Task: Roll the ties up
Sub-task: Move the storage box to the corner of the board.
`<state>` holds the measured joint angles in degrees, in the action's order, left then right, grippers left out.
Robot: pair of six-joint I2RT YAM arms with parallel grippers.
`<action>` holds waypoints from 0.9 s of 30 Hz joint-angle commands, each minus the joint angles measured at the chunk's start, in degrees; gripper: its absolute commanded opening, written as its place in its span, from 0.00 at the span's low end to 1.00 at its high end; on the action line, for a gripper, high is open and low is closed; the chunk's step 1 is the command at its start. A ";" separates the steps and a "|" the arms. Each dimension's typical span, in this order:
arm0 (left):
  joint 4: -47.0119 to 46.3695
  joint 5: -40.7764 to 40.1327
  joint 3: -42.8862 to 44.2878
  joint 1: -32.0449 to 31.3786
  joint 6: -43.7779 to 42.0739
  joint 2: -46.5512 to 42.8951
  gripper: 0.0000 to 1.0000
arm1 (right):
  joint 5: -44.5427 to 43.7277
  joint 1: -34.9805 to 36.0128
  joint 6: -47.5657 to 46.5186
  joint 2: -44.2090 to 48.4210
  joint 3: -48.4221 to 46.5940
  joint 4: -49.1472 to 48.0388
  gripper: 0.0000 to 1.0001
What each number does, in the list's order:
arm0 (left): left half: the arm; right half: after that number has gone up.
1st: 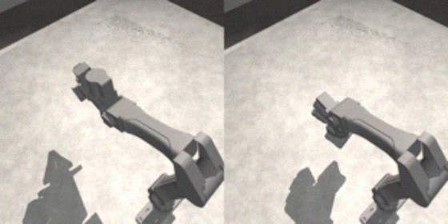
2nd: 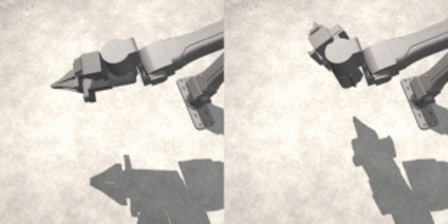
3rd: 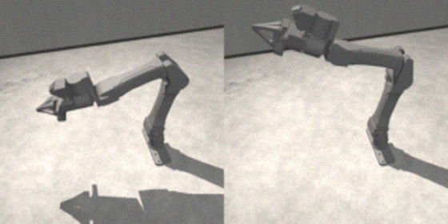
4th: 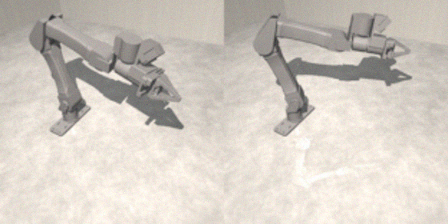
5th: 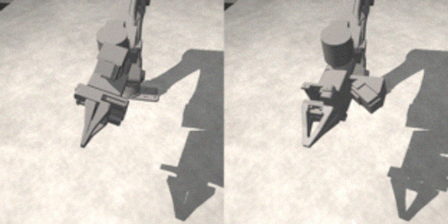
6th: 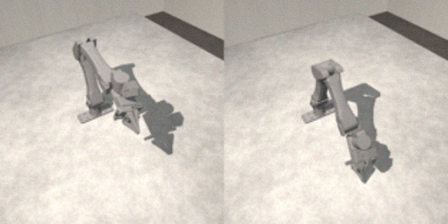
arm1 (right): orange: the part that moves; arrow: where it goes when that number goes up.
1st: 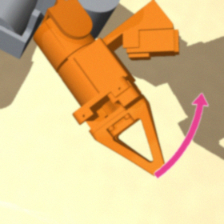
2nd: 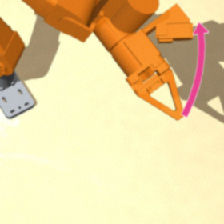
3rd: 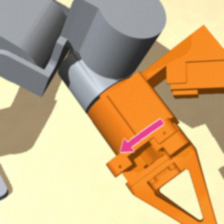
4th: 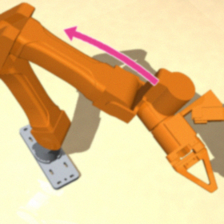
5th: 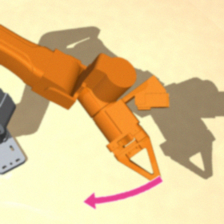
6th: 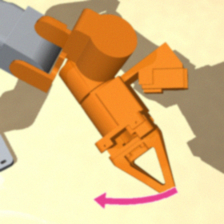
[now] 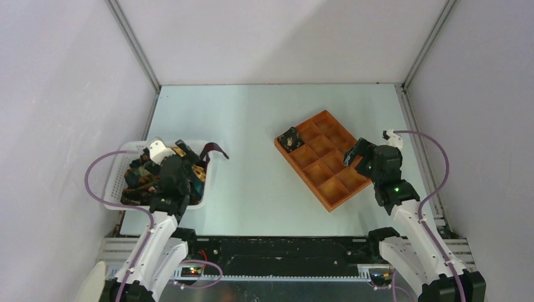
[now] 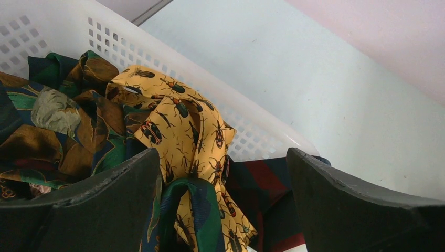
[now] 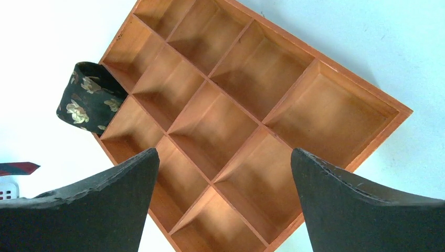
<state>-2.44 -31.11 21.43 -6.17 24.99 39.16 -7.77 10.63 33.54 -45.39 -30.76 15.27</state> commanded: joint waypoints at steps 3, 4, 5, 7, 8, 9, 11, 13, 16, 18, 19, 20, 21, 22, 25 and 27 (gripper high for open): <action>-1.95 -1.80 -0.59 0.55 -0.50 -3.13 0.98 | 0.58 -0.09 -1.02 -1.29 -0.09 -2.81 1.00; -2.04 -1.66 -0.69 0.55 -0.59 -3.21 0.98 | 1.05 -0.04 -1.02 -1.42 -0.09 -2.93 0.99; -2.22 -1.53 -0.69 0.55 -0.66 -3.23 0.98 | 1.33 -0.05 -1.09 -1.73 -0.09 -3.24 0.99; -2.14 -1.40 -0.35 0.52 -0.74 -2.72 0.98 | 1.52 -0.04 -0.81 -2.07 -0.09 -3.30 0.99; -1.92 -1.60 0.10 0.54 -0.69 -2.44 0.98 | 1.31 0.03 -0.69 -2.16 -0.09 -3.27 0.99; -1.31 -1.86 0.36 0.50 -0.58 -1.90 0.98 | 1.03 0.29 -0.61 -2.36 -0.09 -3.37 0.99; -0.25 -3.23 1.20 0.54 0.16 -1.10 0.98 | 0.17 0.91 -0.31 -2.67 -0.09 -3.72 0.98; 0.72 -4.66 1.92 0.50 1.10 -0.41 0.98 | -0.62 1.73 0.49 -3.67 -0.47 -4.05 0.97; 0.60 -3.52 2.10 0.55 1.05 -0.01 0.98 | -0.75 3.27 1.74 -7.91 -2.75 -3.91 0.96; -0.14 -1.94 1.78 0.55 0.40 0.11 0.98 | -0.64 4.53 3.13 -11.55 -4.81 -3.70 0.93; -0.38 -1.43 1.69 0.55 0.21 -0.01 0.98 | -0.33 4.86 3.47 -12.88 -5.61 -3.54 0.91; -0.44 -1.33 1.55 0.53 0.18 -0.19 0.98 | -0.02 5.39 4.01 -15.56 -7.28 -3.52 0.89; -0.45 -1.21 1.49 0.49 0.22 -0.34 0.98 | 0.84 5.55 4.22 -16.91 -7.90 -3.64 0.86; -0.42 -1.13 1.33 0.54 0.18 -0.60 0.98 | 1.18 6.05 4.71 -19.78 -9.18 -4.14 0.84; -0.96 -0.04 0.87 0.49 -0.22 -1.29 0.98 | 2.26 7.01 6.45 -25.18 -11.45 -4.68 0.78; -1.48 0.61 0.48 0.54 -0.38 -1.82 0.98 | 2.80 7.60 7.60 -28.53 -12.61 -5.92 0.72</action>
<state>-1.58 -31.90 21.32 -6.17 25.41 38.87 -6.15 17.10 37.93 -69.58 -39.70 12.47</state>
